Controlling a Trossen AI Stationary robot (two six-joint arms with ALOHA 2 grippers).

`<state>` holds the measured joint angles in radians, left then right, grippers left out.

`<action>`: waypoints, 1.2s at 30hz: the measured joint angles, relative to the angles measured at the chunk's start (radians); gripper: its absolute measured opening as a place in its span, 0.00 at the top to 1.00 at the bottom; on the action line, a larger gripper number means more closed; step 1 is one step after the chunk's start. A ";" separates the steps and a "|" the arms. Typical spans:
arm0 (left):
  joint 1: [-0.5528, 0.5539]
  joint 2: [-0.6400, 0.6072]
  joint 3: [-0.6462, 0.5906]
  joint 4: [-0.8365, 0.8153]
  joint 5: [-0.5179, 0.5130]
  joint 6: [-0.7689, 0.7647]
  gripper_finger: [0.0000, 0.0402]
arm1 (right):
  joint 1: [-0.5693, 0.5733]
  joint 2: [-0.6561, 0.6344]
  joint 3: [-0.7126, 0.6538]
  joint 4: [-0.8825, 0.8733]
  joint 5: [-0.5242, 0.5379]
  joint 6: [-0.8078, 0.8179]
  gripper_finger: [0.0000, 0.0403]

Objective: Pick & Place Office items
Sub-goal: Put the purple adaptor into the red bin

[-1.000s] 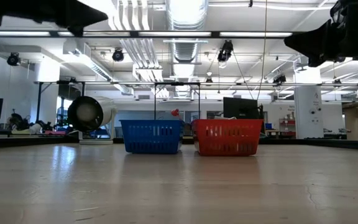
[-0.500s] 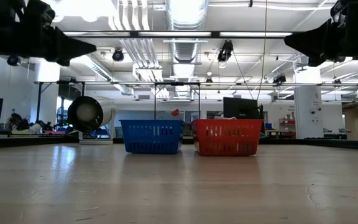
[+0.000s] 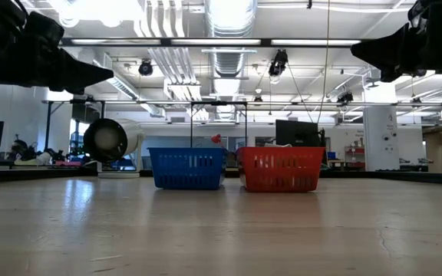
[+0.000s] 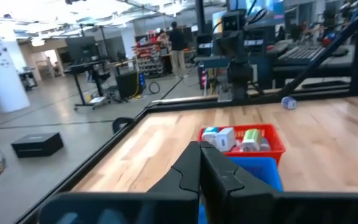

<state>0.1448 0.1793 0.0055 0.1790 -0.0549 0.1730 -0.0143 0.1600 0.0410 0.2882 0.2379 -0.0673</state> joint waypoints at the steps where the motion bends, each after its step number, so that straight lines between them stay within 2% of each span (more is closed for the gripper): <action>1: 0.000 -0.003 0.000 0.001 0.010 -0.005 0.99 | 0.000 0.000 0.000 0.000 0.000 0.000 0.89; 14: 0.000 -0.003 0.000 -0.022 0.025 -0.024 0.98 | 0.000 0.049 0.001 0.031 0.010 0.037 0.89; 19: 0.000 -0.004 0.000 0.020 0.033 -0.052 0.98 | 0.005 0.146 0.121 -0.053 0.014 0.049 0.89; 24: 0.000 -0.003 0.000 0.011 0.036 -0.050 0.98 | 0.049 0.357 0.386 -0.401 -0.047 0.069 0.89; 29: 0.000 -0.003 0.000 0.005 0.037 -0.055 0.98 | 0.122 0.606 0.677 -0.814 -0.048 0.101 0.89; 36: 0.000 -0.003 0.000 -0.001 0.040 -0.058 0.98 | 0.230 0.914 1.025 -1.388 -0.087 0.315 0.89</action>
<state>0.1448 0.1765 0.0055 0.1785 -0.0147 0.1150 0.2161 1.0740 1.0662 -1.1000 0.1504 0.2480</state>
